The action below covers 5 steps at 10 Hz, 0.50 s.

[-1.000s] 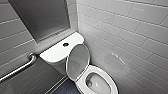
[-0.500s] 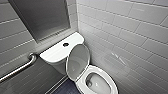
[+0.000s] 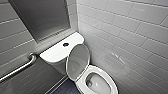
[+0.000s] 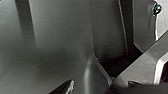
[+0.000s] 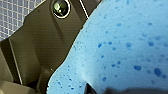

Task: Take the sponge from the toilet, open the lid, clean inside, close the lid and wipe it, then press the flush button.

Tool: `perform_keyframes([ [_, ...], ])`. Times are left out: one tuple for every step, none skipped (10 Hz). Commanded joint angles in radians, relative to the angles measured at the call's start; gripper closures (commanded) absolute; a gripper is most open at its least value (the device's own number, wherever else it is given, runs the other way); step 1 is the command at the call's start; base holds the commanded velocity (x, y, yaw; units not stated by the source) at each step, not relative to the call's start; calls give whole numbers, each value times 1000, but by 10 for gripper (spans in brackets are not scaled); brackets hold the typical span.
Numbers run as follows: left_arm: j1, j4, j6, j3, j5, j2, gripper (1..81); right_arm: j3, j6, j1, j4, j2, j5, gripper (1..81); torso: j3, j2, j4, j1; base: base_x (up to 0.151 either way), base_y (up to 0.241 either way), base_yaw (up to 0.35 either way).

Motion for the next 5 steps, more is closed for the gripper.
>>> perform_keyframes([
  [2,11,5,7,22,-7,10,342,-214,82,223,-239,-62,811,0,0,0,0,0,0,0],
  [3,11,3,7,20,-5,10,359,-217,87,217,-259,54,811,0,0,0,0,0,0,0],
  [6,13,5,10,19,-5,10,393,-219,117,208,-283,79,811,0,0,0,0,0,0,0],
  [14,14,6,18,-15,-11,10,461,-220,157,187,-323,77,811,0,0,0,0,0,0,0],
  [17,14,8,12,-24,-11,10,531,-219,185,156,-360,85,811,0,0,0,0,0,0,0],
])
